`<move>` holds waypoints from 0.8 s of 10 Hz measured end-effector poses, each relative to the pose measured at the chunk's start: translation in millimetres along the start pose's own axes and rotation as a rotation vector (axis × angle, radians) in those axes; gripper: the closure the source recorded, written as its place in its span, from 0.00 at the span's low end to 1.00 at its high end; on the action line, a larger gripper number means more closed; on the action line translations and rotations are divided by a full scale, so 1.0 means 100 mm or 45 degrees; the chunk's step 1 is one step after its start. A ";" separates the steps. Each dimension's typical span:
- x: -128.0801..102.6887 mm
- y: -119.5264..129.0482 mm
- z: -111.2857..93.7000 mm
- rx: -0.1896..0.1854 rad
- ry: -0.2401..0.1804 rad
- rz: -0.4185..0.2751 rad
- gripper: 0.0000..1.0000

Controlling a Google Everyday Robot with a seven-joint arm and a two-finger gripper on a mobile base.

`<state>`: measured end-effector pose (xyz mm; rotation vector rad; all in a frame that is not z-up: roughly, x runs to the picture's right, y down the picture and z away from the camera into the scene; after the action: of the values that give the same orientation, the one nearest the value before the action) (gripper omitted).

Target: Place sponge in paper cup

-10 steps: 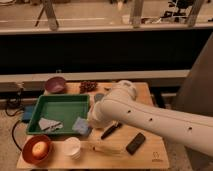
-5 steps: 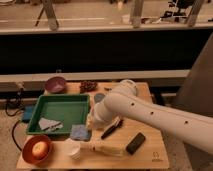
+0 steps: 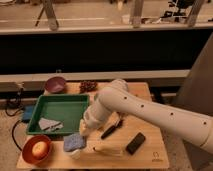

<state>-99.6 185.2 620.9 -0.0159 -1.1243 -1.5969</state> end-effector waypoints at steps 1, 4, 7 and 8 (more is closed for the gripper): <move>-0.01 -0.01 0.03 0.019 -0.018 -0.011 0.97; 0.01 -0.02 0.08 0.083 -0.023 0.020 0.69; 0.03 0.00 0.08 0.087 -0.015 0.063 0.40; 0.04 0.00 0.10 0.085 -0.015 0.080 0.30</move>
<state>-105.8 188.6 628.7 -0.0167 -1.1748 -1.5048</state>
